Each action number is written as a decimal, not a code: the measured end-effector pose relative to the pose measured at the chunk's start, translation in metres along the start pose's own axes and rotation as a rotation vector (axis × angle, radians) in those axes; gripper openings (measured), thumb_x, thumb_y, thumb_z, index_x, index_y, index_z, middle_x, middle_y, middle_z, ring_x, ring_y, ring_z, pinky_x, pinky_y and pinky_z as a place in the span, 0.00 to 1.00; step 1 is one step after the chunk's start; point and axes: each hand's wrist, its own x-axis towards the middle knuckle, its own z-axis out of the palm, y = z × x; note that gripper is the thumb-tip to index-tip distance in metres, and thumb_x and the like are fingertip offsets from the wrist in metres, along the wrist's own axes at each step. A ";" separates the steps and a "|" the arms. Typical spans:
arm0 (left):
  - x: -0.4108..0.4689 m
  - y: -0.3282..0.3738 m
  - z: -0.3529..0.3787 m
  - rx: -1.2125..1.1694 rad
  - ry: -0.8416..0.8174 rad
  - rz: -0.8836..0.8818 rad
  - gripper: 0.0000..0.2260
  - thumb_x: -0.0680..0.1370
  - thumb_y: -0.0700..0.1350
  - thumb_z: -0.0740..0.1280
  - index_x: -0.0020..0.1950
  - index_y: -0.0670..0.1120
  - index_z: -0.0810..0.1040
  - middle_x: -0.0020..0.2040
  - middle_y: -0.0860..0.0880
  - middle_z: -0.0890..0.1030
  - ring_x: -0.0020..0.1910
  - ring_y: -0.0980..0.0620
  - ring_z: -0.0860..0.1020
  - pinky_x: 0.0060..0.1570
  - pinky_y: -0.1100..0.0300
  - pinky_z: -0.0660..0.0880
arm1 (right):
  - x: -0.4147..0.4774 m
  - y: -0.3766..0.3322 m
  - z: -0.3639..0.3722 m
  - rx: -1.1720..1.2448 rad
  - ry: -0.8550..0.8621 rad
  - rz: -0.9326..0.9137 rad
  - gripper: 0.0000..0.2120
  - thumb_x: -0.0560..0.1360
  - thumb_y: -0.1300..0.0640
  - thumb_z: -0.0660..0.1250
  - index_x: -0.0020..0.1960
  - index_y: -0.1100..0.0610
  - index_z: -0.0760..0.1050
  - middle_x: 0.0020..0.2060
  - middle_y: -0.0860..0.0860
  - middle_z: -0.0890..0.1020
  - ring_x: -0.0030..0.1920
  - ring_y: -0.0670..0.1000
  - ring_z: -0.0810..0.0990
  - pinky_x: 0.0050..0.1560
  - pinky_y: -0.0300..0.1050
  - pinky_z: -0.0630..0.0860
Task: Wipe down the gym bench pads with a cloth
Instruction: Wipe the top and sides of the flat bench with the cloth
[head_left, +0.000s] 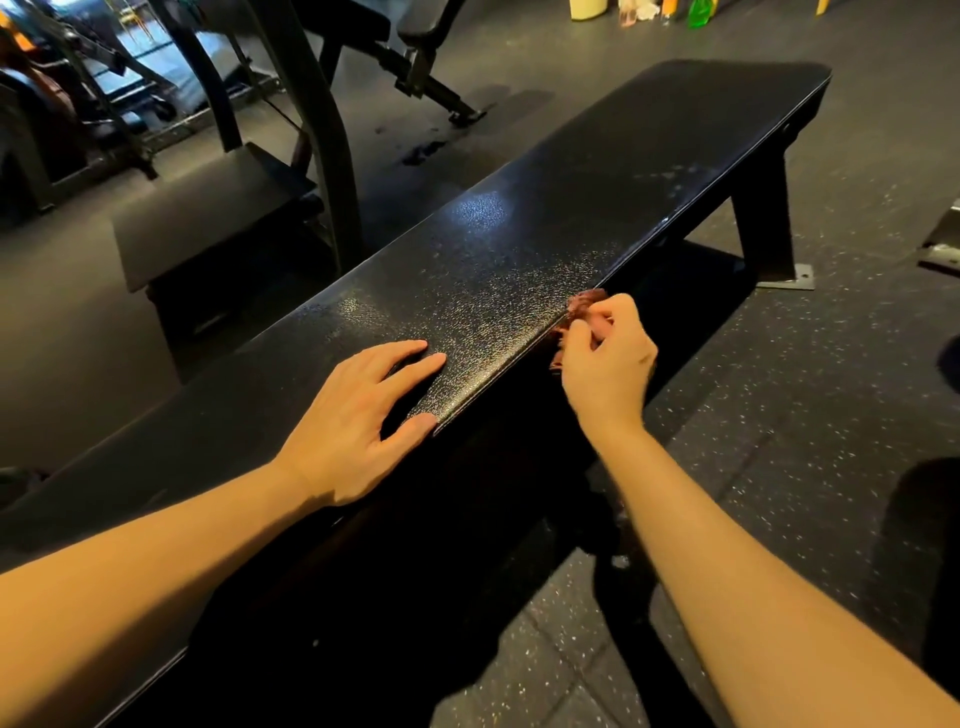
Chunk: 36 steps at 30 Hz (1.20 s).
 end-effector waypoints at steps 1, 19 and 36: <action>-0.001 0.000 0.000 0.002 0.005 0.000 0.27 0.82 0.64 0.53 0.81 0.60 0.61 0.80 0.58 0.62 0.79 0.56 0.59 0.78 0.46 0.58 | -0.007 -0.004 0.003 -0.003 0.040 0.051 0.06 0.75 0.58 0.63 0.44 0.50 0.68 0.41 0.48 0.81 0.42 0.55 0.80 0.48 0.55 0.78; 0.000 -0.002 0.002 -0.017 0.000 -0.005 0.27 0.82 0.65 0.53 0.81 0.62 0.59 0.80 0.60 0.60 0.79 0.57 0.58 0.78 0.46 0.58 | -0.037 -0.017 0.012 0.125 -0.028 0.114 0.09 0.75 0.62 0.62 0.43 0.49 0.68 0.42 0.47 0.82 0.40 0.56 0.81 0.45 0.58 0.79; 0.020 0.030 -0.022 0.141 0.036 0.035 0.27 0.78 0.66 0.58 0.71 0.54 0.74 0.68 0.53 0.77 0.67 0.52 0.74 0.71 0.52 0.67 | -0.019 -0.038 -0.078 0.044 -0.347 0.366 0.05 0.74 0.60 0.72 0.46 0.54 0.76 0.42 0.51 0.83 0.43 0.52 0.83 0.41 0.47 0.81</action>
